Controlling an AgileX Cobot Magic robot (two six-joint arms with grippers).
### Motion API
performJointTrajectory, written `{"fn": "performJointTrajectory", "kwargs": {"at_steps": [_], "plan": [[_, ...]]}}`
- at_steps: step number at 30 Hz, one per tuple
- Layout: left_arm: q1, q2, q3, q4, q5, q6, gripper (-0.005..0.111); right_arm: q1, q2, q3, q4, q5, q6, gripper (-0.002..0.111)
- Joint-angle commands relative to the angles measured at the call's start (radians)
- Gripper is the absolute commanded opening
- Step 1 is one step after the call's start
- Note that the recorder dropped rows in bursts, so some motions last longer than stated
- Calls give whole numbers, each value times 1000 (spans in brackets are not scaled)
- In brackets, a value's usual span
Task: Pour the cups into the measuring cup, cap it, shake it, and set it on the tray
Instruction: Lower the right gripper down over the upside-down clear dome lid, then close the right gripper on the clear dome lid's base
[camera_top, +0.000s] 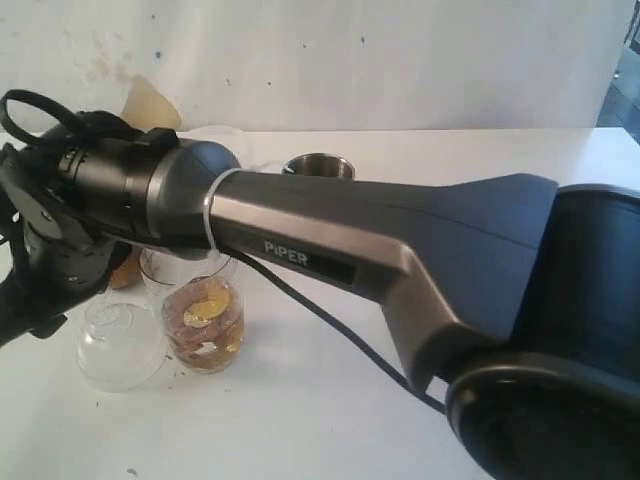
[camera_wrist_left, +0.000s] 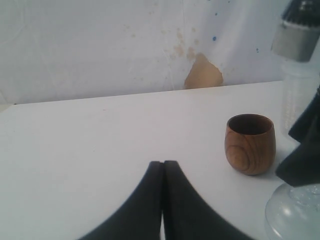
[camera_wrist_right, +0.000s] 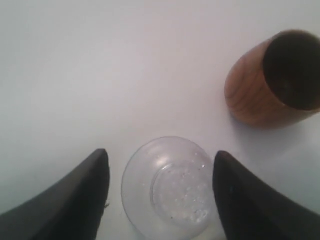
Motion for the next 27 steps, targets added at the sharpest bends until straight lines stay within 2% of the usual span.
{"fn": "performJointTrajectory", "kwargs": {"at_steps": [1,10,17,27], "plan": [[3,-5,6,8,-13,-1,0,-7,-8,-88,1,8,-19,57],[3,-5,6,8,-13,-1,0,-7,112,-338,-104,345,-30,57],[3,-5,6,8,-13,-1,0,-7,165,-395,6,357,-109,57],[3,-5,6,8,-13,-1,0,-7,208,-395,-29,418,-101,57]]}}
